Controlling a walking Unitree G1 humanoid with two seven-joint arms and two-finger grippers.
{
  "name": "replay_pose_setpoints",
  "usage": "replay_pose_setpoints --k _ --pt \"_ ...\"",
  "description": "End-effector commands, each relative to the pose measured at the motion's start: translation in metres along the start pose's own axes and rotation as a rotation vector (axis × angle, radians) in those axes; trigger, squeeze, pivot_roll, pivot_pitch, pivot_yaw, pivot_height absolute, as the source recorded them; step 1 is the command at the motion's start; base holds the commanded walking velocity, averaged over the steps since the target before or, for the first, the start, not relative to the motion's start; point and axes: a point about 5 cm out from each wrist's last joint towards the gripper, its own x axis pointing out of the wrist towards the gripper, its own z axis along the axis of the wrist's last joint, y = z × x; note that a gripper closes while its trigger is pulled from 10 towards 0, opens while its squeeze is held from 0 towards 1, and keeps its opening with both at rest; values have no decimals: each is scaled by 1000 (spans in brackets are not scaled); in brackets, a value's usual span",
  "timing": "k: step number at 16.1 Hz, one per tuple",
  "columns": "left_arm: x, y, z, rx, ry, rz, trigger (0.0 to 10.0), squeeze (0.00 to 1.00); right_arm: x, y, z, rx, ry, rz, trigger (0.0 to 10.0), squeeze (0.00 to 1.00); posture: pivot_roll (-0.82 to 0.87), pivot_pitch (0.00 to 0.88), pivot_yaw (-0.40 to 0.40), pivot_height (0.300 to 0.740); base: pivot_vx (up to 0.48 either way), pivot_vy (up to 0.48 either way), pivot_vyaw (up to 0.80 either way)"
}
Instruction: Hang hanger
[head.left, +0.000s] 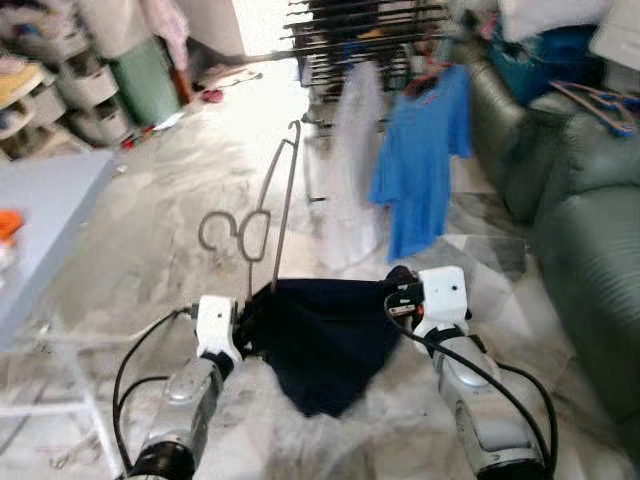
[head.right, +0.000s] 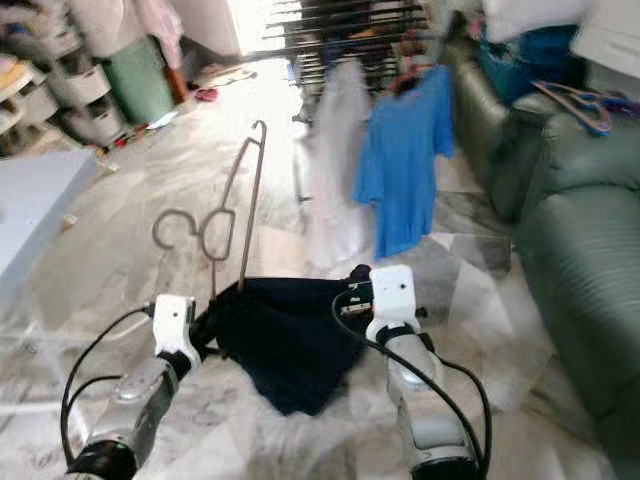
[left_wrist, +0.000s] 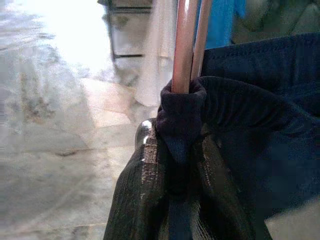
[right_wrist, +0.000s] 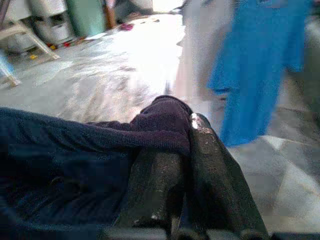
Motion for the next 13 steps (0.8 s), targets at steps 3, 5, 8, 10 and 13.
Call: replay_pose_setpoints --k 3,5,8,10,13 --pt "-6 14 2 10 -19 51 10000 0 3 3 10 3 -49 4 10000 0 -205 0 129 740 0 0 0" --pt "-7 12 1 9 -16 43 10000 0 4 3 11 2 -51 9 10000 0 -201 0 126 740 0 0 0" --pt "-8 9 -1 10 -17 34 10000 0 5 4 11 -2 -51 14 10000 0 -197 0 123 740 0 0 0" --pt "-7 9 -1 13 -16 30 10000 0 6 4 12 -8 -53 18 10000 0 -199 0 123 740 0 0 0" --pt "-7 4 -1 62 -12 -23 10000 0 7 4 12 -9 -46 22 10000 0 -200 0 124 740 0 0 0"
